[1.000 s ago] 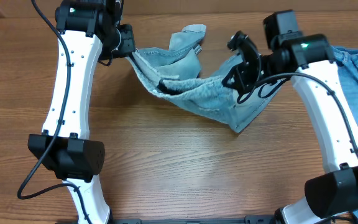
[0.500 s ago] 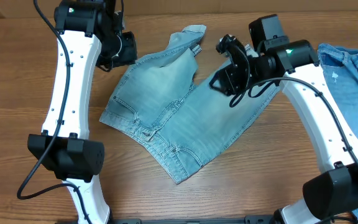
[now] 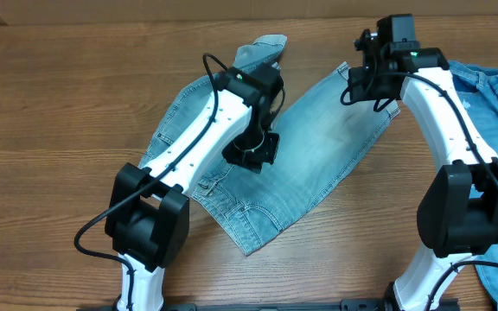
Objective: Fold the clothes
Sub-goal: 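Lower the jeans onto the table and release both grippers, then grasp the jeans edges with both grippers and pull them flat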
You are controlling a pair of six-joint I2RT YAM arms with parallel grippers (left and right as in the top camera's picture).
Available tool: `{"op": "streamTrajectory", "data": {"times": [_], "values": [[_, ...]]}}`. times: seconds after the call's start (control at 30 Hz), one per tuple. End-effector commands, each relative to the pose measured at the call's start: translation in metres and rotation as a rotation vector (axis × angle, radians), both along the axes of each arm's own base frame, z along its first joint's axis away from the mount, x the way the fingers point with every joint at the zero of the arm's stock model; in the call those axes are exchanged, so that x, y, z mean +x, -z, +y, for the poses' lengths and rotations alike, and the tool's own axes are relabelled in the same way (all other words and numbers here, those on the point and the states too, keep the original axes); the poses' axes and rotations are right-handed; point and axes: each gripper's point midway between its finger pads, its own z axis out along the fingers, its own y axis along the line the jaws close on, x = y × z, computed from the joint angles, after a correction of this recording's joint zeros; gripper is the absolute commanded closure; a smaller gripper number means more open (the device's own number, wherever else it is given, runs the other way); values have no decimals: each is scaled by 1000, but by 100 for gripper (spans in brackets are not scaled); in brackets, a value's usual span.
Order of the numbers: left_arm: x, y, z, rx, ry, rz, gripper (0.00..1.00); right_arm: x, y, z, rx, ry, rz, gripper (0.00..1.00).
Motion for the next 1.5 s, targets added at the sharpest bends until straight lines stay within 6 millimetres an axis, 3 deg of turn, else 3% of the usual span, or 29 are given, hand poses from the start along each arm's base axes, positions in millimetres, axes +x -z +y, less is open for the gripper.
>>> {"op": "streamTrajectory", "data": {"times": [0.0,0.1,0.2,0.43,0.63,0.7,0.8,0.93,1.07,1.2,1.3,1.47], "values": [[-17,29,21,109,-54,48,94,4,7,-15,-13,40,15,96],[-31,59,29,130,-68,81,95,4,33,-26,-14,63,71,96],[-28,75,38,137,-85,68,87,2,57,-32,-15,74,125,96],[-21,101,61,192,-147,21,86,-13,82,-42,-55,95,182,96],[-14,106,69,210,-160,-12,87,-29,107,-42,-51,110,218,96],[-5,106,86,281,-165,-55,86,-38,113,-41,-31,163,253,96],[6,105,105,355,-174,-104,83,-56,128,-41,-26,192,308,96],[14,105,124,362,-231,-101,83,-94,149,-39,-7,288,434,96],[34,106,157,374,-277,-133,82,-127,145,-10,131,288,591,96],[63,107,162,326,-270,-231,79,-157,145,-6,130,420,719,96],[71,106,170,362,-256,-269,77,-175,140,11,103,375,791,96],[77,100,192,480,-220,-317,75,-194,137,56,43,254,829,96]]}}
